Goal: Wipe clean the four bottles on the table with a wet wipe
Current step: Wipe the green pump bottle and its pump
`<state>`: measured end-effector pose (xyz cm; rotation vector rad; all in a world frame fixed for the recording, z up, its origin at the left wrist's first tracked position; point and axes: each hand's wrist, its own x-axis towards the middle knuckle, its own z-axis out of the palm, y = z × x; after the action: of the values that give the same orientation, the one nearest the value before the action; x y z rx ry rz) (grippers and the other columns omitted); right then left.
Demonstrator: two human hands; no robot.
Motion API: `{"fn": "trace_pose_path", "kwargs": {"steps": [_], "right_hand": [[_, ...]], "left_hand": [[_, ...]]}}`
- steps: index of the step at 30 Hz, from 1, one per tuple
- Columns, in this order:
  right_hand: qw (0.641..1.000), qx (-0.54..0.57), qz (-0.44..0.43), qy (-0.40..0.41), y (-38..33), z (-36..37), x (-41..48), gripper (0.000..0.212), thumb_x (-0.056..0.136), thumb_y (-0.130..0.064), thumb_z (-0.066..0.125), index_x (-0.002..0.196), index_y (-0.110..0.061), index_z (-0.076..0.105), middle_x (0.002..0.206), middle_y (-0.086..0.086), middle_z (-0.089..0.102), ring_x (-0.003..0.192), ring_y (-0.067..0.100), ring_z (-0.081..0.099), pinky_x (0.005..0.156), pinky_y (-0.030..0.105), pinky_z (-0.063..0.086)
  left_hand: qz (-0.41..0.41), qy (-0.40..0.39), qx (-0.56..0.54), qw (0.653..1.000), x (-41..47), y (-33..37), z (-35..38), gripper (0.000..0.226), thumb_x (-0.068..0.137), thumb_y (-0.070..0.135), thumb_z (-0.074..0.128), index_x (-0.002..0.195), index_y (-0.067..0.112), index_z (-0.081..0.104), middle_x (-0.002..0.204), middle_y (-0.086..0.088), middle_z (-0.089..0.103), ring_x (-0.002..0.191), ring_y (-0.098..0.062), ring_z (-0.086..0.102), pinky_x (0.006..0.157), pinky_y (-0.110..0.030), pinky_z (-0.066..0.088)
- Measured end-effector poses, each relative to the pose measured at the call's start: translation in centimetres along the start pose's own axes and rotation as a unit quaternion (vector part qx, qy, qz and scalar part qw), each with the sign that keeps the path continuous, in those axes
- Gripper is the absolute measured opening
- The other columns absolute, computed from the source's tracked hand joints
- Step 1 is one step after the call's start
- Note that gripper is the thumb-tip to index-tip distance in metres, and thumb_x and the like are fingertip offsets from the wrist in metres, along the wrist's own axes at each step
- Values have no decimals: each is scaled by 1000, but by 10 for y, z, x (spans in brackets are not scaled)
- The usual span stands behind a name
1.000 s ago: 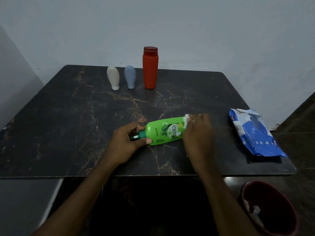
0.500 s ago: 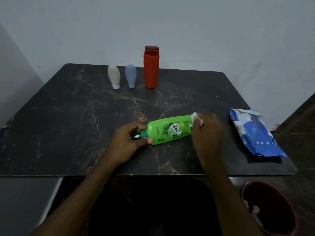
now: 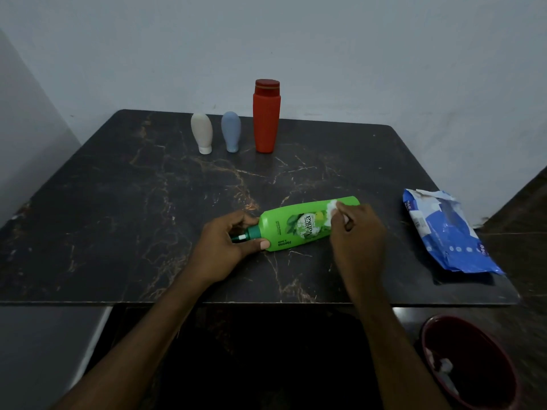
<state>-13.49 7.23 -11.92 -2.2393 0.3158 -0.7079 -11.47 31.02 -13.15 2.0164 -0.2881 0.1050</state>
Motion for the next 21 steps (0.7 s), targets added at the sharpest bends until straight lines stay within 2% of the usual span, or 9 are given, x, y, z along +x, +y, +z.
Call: {"fn": "trace_pose_path", "kwargs": {"steps": [3, 5, 7, 10, 11, 13, 16, 18, 21], "right_hand": [[1000, 19, -10, -2, -15, 9, -10, 22, 99, -20, 57, 116, -16, 70, 98, -3, 60, 75, 4, 55, 64, 15, 42], [995, 42, -86, -25, -34, 25, -26, 20, 98, -20, 57, 111, -15, 72, 93, -4, 56, 74, 7, 55, 65, 26, 48], [984, 52, -153, -80, -49, 37, -40, 22, 98, -22, 56, 112, -13, 71, 94, -3, 56, 79, 15, 57, 68, 36, 52], [970, -1, -217, -106, -57, 37, -41, 28, 95, -23, 54, 117, -17, 70, 96, -1, 57, 84, 19, 57, 73, 42, 51], [971, -21, -218, -97, -56, 32, -35, 28, 95, -23, 52, 116, -18, 70, 96, -1, 56, 85, 19, 56, 74, 42, 51], [983, -56, -161, -75, -48, 19, -19, 29, 97, -26, 47, 116, -19, 69, 95, -3, 52, 86, 16, 52, 74, 41, 52], [988, -108, -85, -64, -33, 7, 4, 23, 97, -23, 52, 112, -21, 69, 101, -3, 49, 92, 17, 49, 84, 40, 48], [980, -150, -97, -84, -38, 10, 3, 25, 92, -19, 60, 116, -21, 66, 109, -1, 49, 99, 18, 47, 88, 40, 45], [964, -170, -151, -140, -66, 25, -16, 41, 80, -19, 71, 119, -24, 60, 123, -1, 46, 109, 21, 46, 88, 42, 42]], "left_hand": [[-1, 0, -2, 1000, -1, 0, 0, 31, 72, 21, 93, 97, 22, 75, 102, 5, 77, 97, -15, 72, 93, -46, 56], [3, 5, -3, 1000, -1, 1, 1, 32, 71, 20, 94, 97, 21, 75, 100, 5, 77, 95, -15, 73, 92, -44, 57], [7, 0, -6, 1000, -1, 3, 0, 31, 71, 17, 93, 96, 22, 75, 98, 6, 77, 93, -13, 73, 90, -40, 58], [16, -8, -8, 1000, -2, 6, 0, 30, 73, 15, 91, 96, 23, 75, 97, 9, 77, 92, -9, 72, 89, -36, 58], [15, -1, -9, 1000, -3, 5, 0, 31, 72, 16, 92, 97, 23, 75, 98, 7, 77, 93, -11, 72, 90, -39, 58], [11, 10, -5, 1000, -2, 2, 0, 34, 70, 19, 94, 98, 22, 75, 101, 6, 77, 96, -13, 72, 92, -43, 57], [12, 7, 0, 1000, -2, 1, 1, 33, 71, 21, 93, 100, 21, 75, 105, 6, 76, 100, -12, 71, 94, -43, 56], [20, 10, -2, 1000, -3, 2, 2, 33, 71, 20, 93, 99, 21, 75, 105, 7, 76, 100, -12, 71, 94, -41, 56], [33, 18, 5, 999, -4, 6, 3, 32, 70, 15, 93, 95, 20, 74, 99, 8, 76, 95, -9, 71, 89, -31, 57]]}}
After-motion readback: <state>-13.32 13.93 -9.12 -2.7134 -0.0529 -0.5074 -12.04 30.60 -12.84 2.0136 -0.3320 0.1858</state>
